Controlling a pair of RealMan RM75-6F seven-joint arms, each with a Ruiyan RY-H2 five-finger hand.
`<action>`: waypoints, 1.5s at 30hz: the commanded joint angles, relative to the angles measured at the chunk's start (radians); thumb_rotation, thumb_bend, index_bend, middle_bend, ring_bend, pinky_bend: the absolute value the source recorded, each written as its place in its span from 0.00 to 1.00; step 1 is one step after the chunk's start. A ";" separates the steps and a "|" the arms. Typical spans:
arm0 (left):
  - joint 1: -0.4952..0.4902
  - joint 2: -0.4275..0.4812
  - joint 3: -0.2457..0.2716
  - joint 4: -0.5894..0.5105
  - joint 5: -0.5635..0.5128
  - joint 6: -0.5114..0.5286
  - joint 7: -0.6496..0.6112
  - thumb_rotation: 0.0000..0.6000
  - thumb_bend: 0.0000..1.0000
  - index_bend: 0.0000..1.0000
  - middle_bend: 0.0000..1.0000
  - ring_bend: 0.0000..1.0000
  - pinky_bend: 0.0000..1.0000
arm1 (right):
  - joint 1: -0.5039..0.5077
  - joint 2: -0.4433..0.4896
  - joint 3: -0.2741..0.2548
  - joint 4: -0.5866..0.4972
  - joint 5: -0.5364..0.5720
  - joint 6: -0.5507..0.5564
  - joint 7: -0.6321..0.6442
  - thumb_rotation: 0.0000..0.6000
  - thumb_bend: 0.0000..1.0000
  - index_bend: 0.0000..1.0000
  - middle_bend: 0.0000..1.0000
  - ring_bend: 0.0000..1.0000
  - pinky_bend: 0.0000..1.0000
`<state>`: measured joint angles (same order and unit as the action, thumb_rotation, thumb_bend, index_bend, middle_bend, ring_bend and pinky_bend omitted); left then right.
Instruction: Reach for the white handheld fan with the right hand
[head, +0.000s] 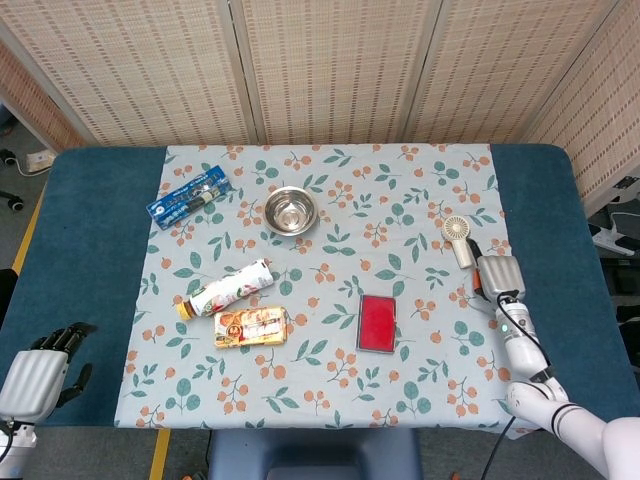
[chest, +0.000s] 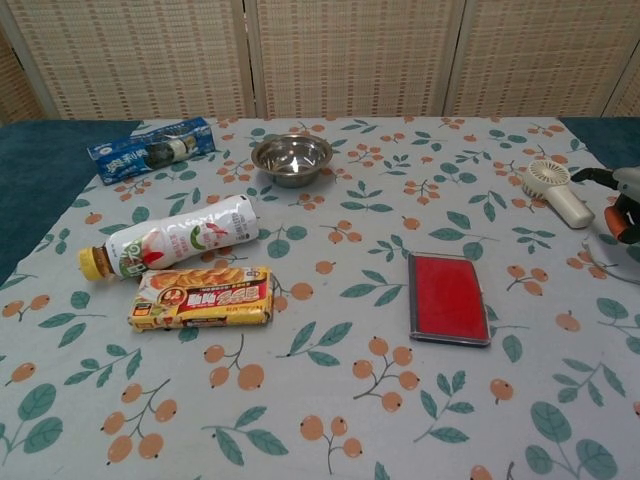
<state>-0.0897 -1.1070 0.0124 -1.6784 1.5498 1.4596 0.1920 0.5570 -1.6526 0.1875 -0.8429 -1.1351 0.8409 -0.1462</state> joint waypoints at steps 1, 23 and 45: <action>0.001 0.001 0.001 -0.001 0.002 0.001 -0.002 1.00 0.43 0.23 0.22 0.27 0.41 | -0.001 -0.001 0.000 -0.002 0.001 -0.001 -0.001 1.00 0.70 0.06 0.77 0.65 0.69; -0.002 0.000 0.000 0.001 0.000 -0.002 -0.001 1.00 0.43 0.23 0.22 0.27 0.41 | 0.002 0.001 0.011 -0.017 0.029 -0.033 -0.009 1.00 0.70 0.06 0.77 0.65 0.69; -0.001 0.002 0.000 -0.002 -0.001 -0.003 0.000 1.00 0.42 0.23 0.22 0.27 0.41 | 0.014 -0.006 0.019 -0.016 0.044 -0.048 -0.019 1.00 0.70 0.06 0.77 0.65 0.69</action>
<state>-0.0913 -1.1056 0.0126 -1.6803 1.5493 1.4569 0.1918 0.5708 -1.6586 0.2069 -0.8585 -1.0908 0.7926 -0.1647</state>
